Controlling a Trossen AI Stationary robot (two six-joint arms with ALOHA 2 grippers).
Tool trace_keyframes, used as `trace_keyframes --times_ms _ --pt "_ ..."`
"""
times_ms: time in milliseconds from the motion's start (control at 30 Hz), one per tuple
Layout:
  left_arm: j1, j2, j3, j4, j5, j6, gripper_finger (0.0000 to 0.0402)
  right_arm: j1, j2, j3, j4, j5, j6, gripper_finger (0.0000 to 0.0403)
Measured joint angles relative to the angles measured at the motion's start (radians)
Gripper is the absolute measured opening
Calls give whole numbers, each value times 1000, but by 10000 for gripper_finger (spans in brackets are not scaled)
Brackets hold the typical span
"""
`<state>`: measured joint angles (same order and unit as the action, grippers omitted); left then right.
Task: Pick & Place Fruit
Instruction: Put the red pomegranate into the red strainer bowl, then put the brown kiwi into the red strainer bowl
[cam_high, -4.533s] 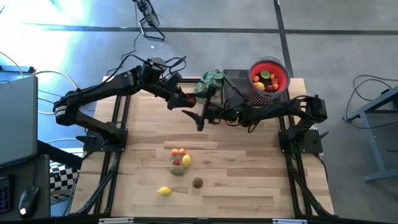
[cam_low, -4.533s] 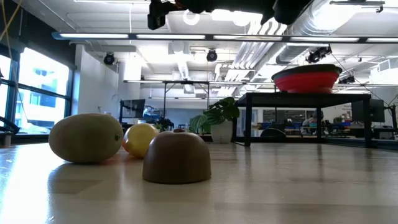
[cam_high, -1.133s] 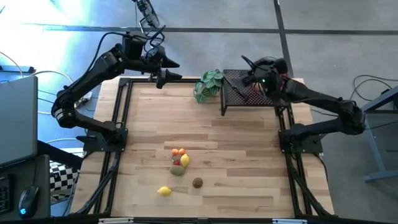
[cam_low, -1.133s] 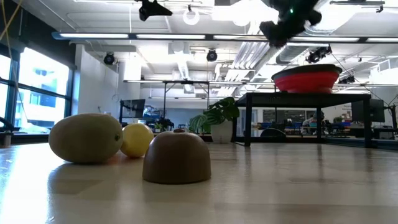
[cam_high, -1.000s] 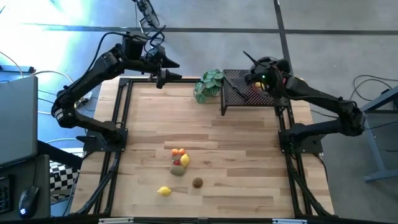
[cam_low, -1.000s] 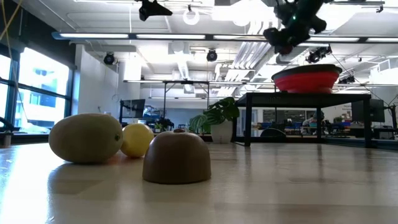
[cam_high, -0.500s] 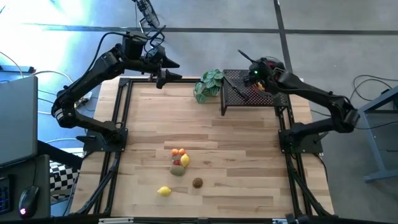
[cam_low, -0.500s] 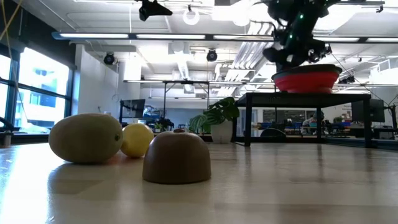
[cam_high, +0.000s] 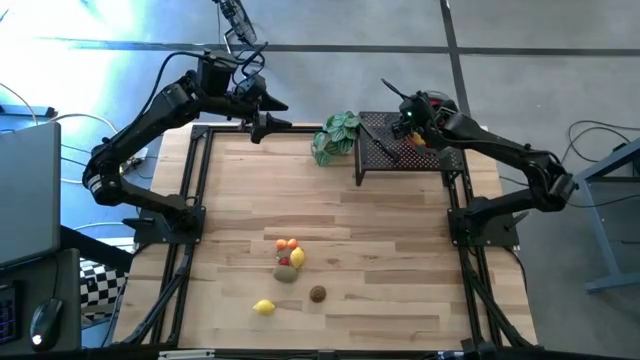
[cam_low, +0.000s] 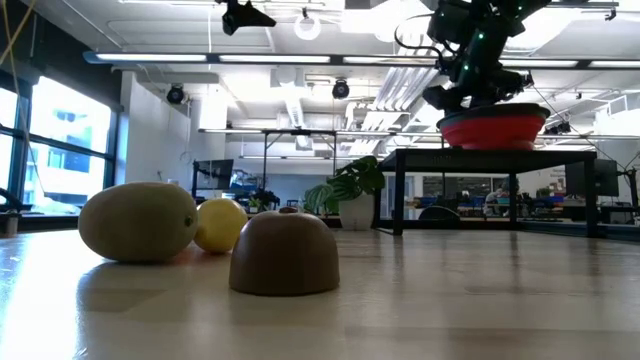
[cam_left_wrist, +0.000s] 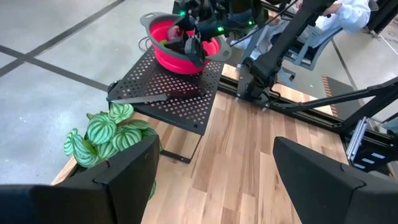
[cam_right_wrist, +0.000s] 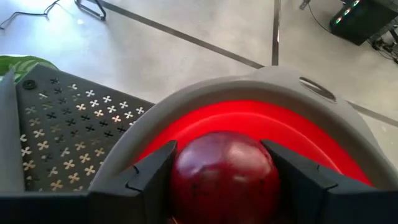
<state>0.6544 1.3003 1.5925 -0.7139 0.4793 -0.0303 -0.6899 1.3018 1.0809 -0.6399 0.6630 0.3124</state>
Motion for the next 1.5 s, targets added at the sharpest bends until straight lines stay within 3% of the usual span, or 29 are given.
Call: trace_keyframes --times_ms 267,467,567,700,900,1100,1267,1500 --pt "0 0 0 1 -3 0 310 0 -11 0 5 10 -47 277" --pt "0 0 0 2 -2 5 310 38 -71 0 53 -3 -111 272" --pt "0 0 0 3 -4 6 310 95 -109 0 106 -53 -147 254" --pt "0 0 0 1 -34 8 310 173 -153 0 187 -205 -212 218" --pt "0 0 0 0 -37 8 310 278 -162 0 220 -428 -339 147" --pt "-14 -2 -8 -28 -16 6 305 352 -163 0 217 -626 -359 65" --pt "-80 -46 -71 -34 -15 48 263 397 -163 0 197 -753 -365 10" --pt "-228 -145 -308 -14 -17 79 190 438 -148 -2 192 -828 -370 10"
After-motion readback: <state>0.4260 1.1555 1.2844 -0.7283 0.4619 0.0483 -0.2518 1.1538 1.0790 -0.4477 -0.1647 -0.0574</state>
